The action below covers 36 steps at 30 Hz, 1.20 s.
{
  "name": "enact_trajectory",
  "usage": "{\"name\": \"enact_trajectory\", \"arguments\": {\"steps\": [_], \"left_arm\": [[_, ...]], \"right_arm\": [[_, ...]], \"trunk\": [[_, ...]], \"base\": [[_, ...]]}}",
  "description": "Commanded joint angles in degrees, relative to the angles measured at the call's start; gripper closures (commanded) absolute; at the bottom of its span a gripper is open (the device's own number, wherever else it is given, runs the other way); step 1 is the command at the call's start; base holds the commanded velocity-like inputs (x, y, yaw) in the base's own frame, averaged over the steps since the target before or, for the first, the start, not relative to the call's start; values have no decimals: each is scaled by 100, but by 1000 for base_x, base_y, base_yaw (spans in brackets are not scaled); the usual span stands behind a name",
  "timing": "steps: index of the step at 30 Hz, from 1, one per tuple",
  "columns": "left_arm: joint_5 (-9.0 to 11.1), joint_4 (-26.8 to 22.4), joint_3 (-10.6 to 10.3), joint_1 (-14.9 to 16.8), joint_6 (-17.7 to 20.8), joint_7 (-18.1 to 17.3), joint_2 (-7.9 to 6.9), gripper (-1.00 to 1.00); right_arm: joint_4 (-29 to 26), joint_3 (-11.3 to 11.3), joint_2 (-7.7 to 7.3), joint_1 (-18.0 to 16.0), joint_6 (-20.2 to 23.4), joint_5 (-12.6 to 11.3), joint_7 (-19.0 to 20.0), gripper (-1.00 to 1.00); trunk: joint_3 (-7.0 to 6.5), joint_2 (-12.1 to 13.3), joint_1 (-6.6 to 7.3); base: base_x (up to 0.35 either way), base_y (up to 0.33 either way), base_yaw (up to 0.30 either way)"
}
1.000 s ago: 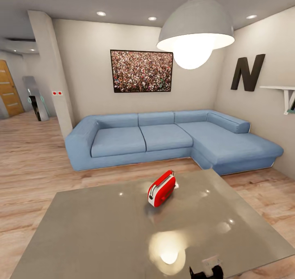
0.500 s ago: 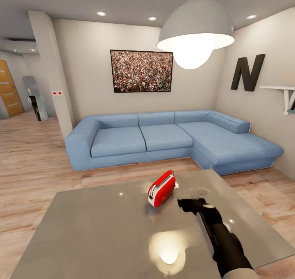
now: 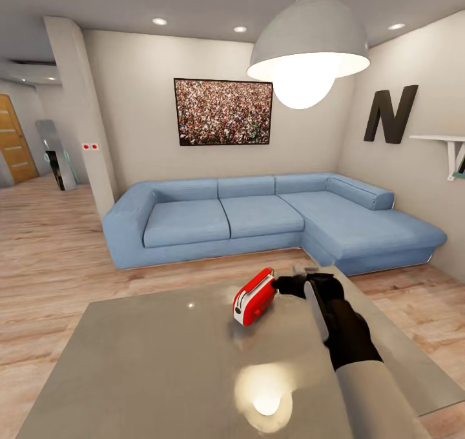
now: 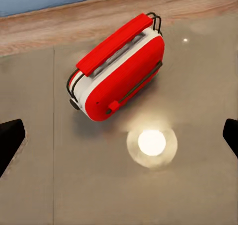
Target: Turn on the radio receiver that's on the table in the living room.
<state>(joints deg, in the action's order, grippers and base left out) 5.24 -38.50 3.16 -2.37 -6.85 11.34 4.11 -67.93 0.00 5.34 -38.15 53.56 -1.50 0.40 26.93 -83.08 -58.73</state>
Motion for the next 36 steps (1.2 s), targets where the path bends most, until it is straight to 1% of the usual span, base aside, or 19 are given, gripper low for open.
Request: {"name": "enact_trajectory", "arguments": {"steps": [1, 2, 3, 5, 7, 8, 9, 10, 11, 12, 13, 15, 19, 22, 26, 31, 36], "left_arm": [[-7, 3, 5, 0, -122, 3, -17, -100], [-13, 12, 10, 0, -241, 2, -32, -100], [-18, 54, 12, 0, -405, 1, -60, -100], [-8, 203, -2, 0, -582, -4, -125, -100], [-5, 498, -17, 0, -689, -26, -119, -100], [-5, 693, -20, 0, -713, -41, -113, -100], [-5, 809, -22, 0, -722, -45, -110, -100], [-5, 1081, -23, 0, -734, -54, -101, -100], [-2, 1781, -27, 0, -752, -64, -100, -100], [0, 2293, -34, 0, -758, -65, -116, -100], [-7, 2536, -41, 0, -762, -64, -126, -100], [-22, 2804, -43, 0, -773, -62, -163, -100], [-33, 2990, -41, 0, -781, -54, -196, -100], [-28, 3025, -37, 0, -780, -55, -178, -100], [-4, 3078, -17, 0, -768, -68, -104, -100], [10, 3155, -10, 0, -752, -70, -88, -100], [12, 3232, -9, 0, -753, -70, -86, -100]], "right_arm": [[18, 0, 6, -106, 23, -45, -16, -100], [55, 0, 11, -214, 52, -70, -43, -100], [185, 0, 23, -379, 100, -91, -144, -100], [530, 0, 31, -671, 128, -106, -384, -100], [1006, -4, 35, -1047, 124, -121, -616, -100], [1155, -6, 36, -1185, 122, -125, -680, -100], [1209, -7, 36, -1241, 122, -125, -703, -100], [1288, -7, 37, -1331, 121, -124, -736, -100], [1373, -8, 37, -1450, 120, -123, -776, -100], [1403, -10, 35, -1518, 120, -123, -790, -100], [1417, -13, 36, -1546, 120, -123, -795, -100], [1431, -16, 37, -1577, 123, -127, -798, -100], [1441, -25, 30, -1594, 134, -127, -796, -100], [1480, -30, 24, -1597, 136, -124, -798, -100], [1767, -41, 2, -1597, 101, -109, -804, -100], [1882, -44, -6, -1599, 84, -106, -805, -100], [2296, -49, -9, -1598, -47, -100, -805, -100]], "trunk": [[0, 0, 0], [0, 0, 0], [0, 0, 0], [0, 0, 0], [0, 0, 0], [0, 0, 0], [0, 0, 0], [0, 0, 0], [0, 0, 0], [0, 0, 0], [0, 0, 0], [0, 0, 0], [0, 0, 0], [0, 0, 0], [0, 0, 0], [0, 0, 0], [0, 0, 0]], "base": [[0, 0, 0], [0, 0, 0], [0, 0, 0], [0, 0, 0], [0, 0, 0], [0, 0, 0], [0, 0, 0], [0, 0, 0], [0, 0, 0], [0, 0, 0], [0, 0, 0], [0, 0, 0], [0, 0, 0], [0, 0, 0], [0, 0, 0], [0, 0, 0], [0, 0, 0]]}}
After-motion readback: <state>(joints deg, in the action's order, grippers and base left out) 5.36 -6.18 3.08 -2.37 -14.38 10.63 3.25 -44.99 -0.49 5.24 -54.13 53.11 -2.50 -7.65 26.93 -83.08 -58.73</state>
